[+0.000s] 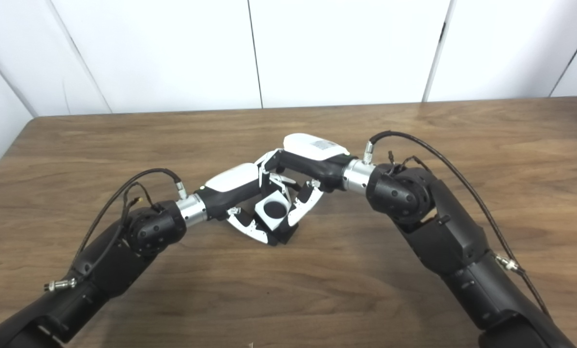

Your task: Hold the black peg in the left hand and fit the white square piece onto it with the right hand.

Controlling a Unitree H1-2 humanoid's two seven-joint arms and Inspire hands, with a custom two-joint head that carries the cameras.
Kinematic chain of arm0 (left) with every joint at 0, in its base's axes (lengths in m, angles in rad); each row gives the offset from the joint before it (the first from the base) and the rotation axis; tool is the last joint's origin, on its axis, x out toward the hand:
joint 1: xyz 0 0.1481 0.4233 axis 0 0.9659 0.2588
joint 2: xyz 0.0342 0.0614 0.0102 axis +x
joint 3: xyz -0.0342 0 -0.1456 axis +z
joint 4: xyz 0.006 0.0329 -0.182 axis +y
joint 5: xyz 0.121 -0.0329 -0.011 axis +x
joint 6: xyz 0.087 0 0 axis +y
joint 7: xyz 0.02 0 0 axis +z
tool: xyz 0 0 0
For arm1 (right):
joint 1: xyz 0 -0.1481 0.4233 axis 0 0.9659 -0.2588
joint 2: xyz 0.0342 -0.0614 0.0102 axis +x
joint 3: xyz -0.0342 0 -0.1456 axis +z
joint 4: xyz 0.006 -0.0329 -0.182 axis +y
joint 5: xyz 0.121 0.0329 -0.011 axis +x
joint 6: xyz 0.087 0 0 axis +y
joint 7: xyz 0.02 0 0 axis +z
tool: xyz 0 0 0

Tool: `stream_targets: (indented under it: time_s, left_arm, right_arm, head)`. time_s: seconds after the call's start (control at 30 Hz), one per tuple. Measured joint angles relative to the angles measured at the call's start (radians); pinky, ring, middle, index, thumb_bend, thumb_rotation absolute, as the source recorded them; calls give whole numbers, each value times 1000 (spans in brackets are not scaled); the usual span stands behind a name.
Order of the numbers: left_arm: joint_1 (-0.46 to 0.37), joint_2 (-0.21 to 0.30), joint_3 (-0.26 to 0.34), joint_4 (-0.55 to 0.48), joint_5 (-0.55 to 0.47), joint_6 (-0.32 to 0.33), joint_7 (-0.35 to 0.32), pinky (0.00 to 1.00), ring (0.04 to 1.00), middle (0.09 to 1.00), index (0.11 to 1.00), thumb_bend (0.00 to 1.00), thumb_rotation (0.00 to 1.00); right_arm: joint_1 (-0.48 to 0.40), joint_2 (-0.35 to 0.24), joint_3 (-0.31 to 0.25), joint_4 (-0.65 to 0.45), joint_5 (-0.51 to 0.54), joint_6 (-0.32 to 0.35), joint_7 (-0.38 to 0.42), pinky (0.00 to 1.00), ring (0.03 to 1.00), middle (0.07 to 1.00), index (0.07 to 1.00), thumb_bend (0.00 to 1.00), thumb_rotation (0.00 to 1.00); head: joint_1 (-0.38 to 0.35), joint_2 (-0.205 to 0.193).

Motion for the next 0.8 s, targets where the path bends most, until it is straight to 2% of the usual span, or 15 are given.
stream_targets:
  time_s: [0.47, 0.53, 0.57, 0.67, 0.8]
  left_arm:
    - [0, 0, 0, -3, 0, 9, 0, 802, 880, 863, 488, 521, 75]
    - [0, 0, 0, -3, 0, 9, 0, 796, 884, 867, 489, 521, 76]
    - [0, 0, 0, -3, 0, 9, 0, 795, 885, 868, 489, 521, 75]
    - [-1, 0, 0, -3, 0, 9, 0, 795, 881, 867, 488, 521, 75]
    - [-1, -1, 0, -4, 0, 9, 0, 811, 881, 865, 488, 521, 76]
  right_arm:
    - [0, -2, 19, 1, -35, -24, -38, 711, 813, 809, 494, 517, 155]
    - [0, -3, 19, 1, -35, -24, -38, 711, 815, 825, 641, 718, 292]
    - [0, -3, 19, 1, -35, -24, -38, 712, 817, 832, 687, 770, 329]
    - [0, -4, 19, 1, -39, -21, -38, 705, 819, 847, 743, 817, 353]
    - [0, -3, 22, 1, -52, -2, -35, 698, 814, 845, 749, 823, 346]
  head:
    - [5, 3]
    - [5, 3]
    - [5, 3]
    - [2, 5]
    - [2, 6]
